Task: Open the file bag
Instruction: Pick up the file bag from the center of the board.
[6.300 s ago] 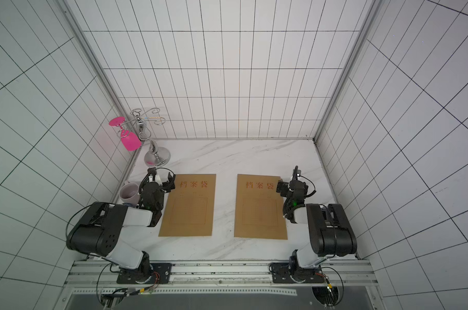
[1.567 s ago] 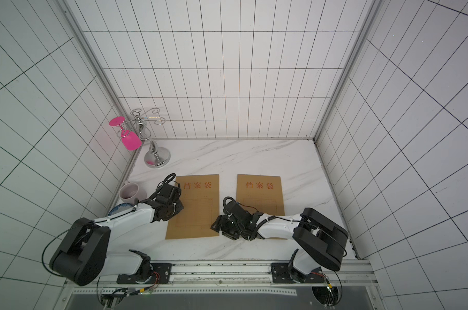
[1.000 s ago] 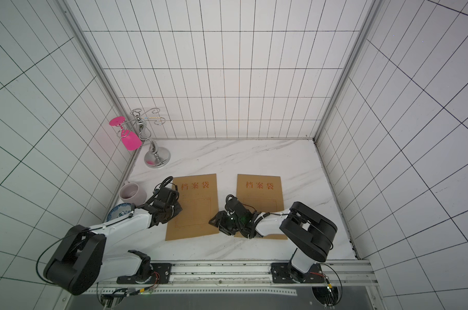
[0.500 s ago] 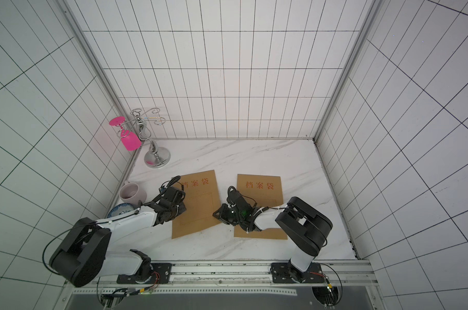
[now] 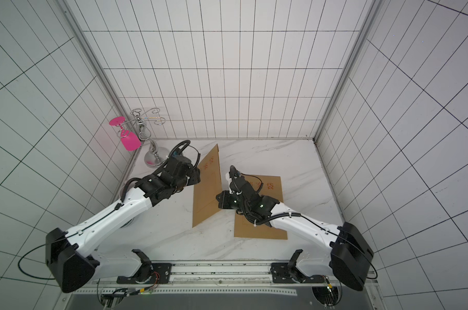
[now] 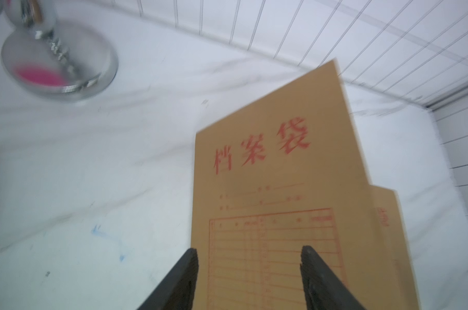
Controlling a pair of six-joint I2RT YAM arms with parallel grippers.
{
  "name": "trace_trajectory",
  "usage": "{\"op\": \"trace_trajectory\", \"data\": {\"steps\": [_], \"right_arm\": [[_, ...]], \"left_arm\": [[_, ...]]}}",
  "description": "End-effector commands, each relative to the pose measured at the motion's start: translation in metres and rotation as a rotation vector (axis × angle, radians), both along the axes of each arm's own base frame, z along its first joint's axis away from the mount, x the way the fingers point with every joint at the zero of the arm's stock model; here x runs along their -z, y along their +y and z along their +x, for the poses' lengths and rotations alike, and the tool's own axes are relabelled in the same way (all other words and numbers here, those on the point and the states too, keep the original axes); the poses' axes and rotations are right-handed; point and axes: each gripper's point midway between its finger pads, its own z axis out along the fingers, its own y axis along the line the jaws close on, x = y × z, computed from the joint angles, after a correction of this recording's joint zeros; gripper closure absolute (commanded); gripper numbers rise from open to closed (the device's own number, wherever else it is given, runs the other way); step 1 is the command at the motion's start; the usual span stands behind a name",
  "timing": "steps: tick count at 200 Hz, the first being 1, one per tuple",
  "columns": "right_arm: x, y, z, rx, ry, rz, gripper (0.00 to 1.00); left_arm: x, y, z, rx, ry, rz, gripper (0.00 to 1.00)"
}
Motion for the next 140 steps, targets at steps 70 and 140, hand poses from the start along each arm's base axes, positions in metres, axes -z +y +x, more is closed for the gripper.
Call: {"op": "trace_trajectory", "data": {"steps": [70, 140], "right_arm": [[-0.054, -0.064, -0.013, 0.061, -0.367, -0.422, 1.0], [-0.069, -0.068, -0.019, 0.087, -0.463, -0.502, 1.0]], "left_arm": [[-0.062, -0.086, 0.002, 0.26, 0.023, 0.103, 0.21], [-0.044, -0.113, -0.005, 0.312, 0.094, 0.05, 0.45]]}}
